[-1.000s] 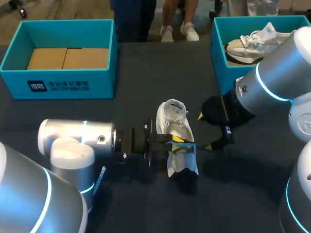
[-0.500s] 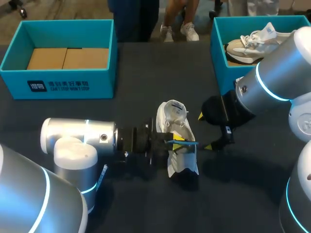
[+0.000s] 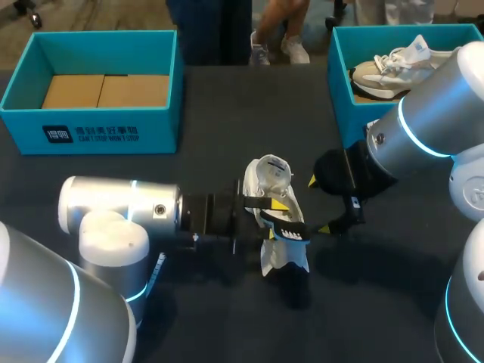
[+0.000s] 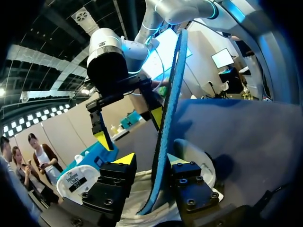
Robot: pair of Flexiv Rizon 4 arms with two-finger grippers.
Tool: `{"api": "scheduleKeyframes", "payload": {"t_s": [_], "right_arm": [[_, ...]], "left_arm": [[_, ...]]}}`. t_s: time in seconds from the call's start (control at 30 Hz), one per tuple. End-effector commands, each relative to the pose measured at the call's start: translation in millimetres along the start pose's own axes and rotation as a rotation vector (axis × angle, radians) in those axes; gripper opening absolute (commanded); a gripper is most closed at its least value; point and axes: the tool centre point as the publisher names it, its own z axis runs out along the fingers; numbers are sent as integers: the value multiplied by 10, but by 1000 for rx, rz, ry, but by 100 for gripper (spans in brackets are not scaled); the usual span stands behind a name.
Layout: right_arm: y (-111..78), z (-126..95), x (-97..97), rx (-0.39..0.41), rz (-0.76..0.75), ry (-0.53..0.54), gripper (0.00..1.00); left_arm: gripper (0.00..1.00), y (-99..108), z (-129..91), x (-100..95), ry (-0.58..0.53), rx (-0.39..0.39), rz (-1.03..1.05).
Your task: Take the shoe out of the shoebox, open the shoe tongue, remove and reinsert the insole, then place the shoe into the shoebox
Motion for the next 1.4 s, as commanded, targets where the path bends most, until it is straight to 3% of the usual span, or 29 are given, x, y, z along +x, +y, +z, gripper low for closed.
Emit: {"api": "scheduleKeyframes", "payload": {"t_s": [0.03, 0.43, 0.6, 0.83, 1.4], "right_arm": [[-4, 3, 9, -1, -1, -2, 100], [-4, 3, 9, -1, -1, -2, 100], [-4, 3, 9, -1, -1, -2, 100], [-4, 3, 9, -1, -1, -2, 100], [-4, 3, 9, -1, -1, -2, 100]], "left_arm": [[35, -103, -73, 15, 36, -55, -24], [27, -184, -209, 55, 86, -168, -40], [0, -129, -192, 100, 115, -180, -49], [0, 44, -164, 132, 141, -209, -29], [0, 318, -93, 63, 64, -244, 50]]}}
